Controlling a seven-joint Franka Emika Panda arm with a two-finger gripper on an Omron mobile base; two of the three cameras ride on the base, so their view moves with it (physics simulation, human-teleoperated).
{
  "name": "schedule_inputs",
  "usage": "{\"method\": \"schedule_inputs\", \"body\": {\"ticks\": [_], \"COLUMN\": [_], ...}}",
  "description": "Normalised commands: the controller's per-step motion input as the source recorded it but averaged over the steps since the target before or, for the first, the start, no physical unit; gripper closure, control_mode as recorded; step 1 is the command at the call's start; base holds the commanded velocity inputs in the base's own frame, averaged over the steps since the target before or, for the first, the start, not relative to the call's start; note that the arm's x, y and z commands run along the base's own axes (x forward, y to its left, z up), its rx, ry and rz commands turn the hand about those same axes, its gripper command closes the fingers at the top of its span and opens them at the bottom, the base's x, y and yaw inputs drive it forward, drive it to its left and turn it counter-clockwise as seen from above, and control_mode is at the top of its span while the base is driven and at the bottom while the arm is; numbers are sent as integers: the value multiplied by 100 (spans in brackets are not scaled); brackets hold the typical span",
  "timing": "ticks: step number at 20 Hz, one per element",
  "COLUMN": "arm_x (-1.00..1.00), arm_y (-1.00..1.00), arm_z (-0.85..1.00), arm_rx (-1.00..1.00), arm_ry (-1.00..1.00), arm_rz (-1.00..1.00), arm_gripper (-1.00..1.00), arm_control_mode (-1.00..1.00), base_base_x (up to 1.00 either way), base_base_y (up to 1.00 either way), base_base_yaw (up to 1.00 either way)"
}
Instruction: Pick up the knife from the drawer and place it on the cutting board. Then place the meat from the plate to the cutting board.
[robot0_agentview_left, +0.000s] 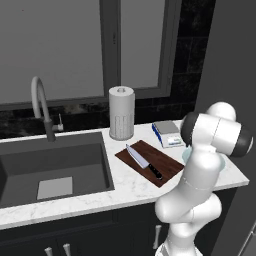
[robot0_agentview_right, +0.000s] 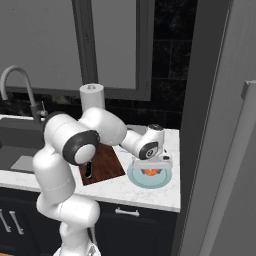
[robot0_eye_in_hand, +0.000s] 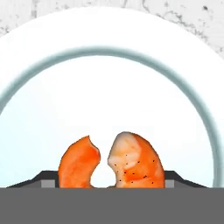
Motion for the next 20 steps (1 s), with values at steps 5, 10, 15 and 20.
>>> {"method": "schedule_inputs", "body": {"ticks": [5,10,15,20], "arm_x": [-3,-21,-8,-2], "arm_y": [30,74,99,97], "arm_z": [36,46,26,0], "arm_rx": [0,0,0,0], "arm_ry": [0,4,7,3], "arm_rz": [0,0,0,0], "arm_gripper": [100,100,100,100], "arm_control_mode": [-100,-100,-100,-100], "base_base_x": [0,0,0,0], "base_base_y": [0,0,0,0], "base_base_yaw": [0,0,0,0]}}
